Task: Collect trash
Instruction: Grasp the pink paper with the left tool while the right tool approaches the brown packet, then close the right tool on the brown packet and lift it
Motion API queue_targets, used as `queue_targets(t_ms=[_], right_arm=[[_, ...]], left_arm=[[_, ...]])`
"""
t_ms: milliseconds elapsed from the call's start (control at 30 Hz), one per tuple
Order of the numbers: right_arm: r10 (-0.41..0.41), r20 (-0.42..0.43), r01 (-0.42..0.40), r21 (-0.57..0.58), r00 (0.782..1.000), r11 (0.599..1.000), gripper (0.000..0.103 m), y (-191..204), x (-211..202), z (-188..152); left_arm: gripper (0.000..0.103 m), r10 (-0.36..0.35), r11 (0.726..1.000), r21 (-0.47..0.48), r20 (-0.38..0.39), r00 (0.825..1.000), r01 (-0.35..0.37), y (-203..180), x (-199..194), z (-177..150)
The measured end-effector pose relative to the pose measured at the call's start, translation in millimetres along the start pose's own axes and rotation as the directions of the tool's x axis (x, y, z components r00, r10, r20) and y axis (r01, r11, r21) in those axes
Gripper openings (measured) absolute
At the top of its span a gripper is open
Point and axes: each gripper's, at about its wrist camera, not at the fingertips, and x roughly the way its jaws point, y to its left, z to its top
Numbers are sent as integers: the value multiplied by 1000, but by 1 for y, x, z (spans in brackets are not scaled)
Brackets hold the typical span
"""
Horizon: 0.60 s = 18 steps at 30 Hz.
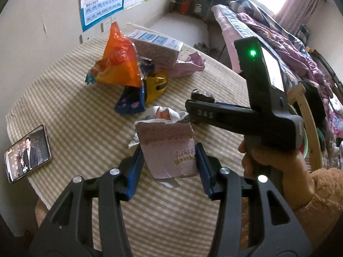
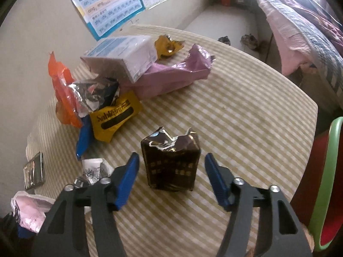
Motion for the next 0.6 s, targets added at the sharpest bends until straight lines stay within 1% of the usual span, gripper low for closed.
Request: queue_targets(t_ms=[67,133,300,400,600], right_arm=[[10,6,-10,-10,1000,1000,48,1,-4,-1],[32,38,-31,-18,999,999,48,1,-16,-3],[47,96,-42,-55,994,998,48,1,-47,-17],[41,83,-36,-54,996,998,48,-4,-55,-28],[6,17,-6,-5,1000,1000,48,-24,-49,-57]], left_arm=[[45,-1,1000,-6,-4,1000,1,2,0,-2],[45,-2,1000,-7,-8,1000,2,3,1,-3],[45,-4,1000,-18,-19,1000,3,5,4,-3],[45,-3,1000,-21,-26,1000,2,6,7,-4],[45,-5,1000,-28,-70,998,3,7,20,-11]])
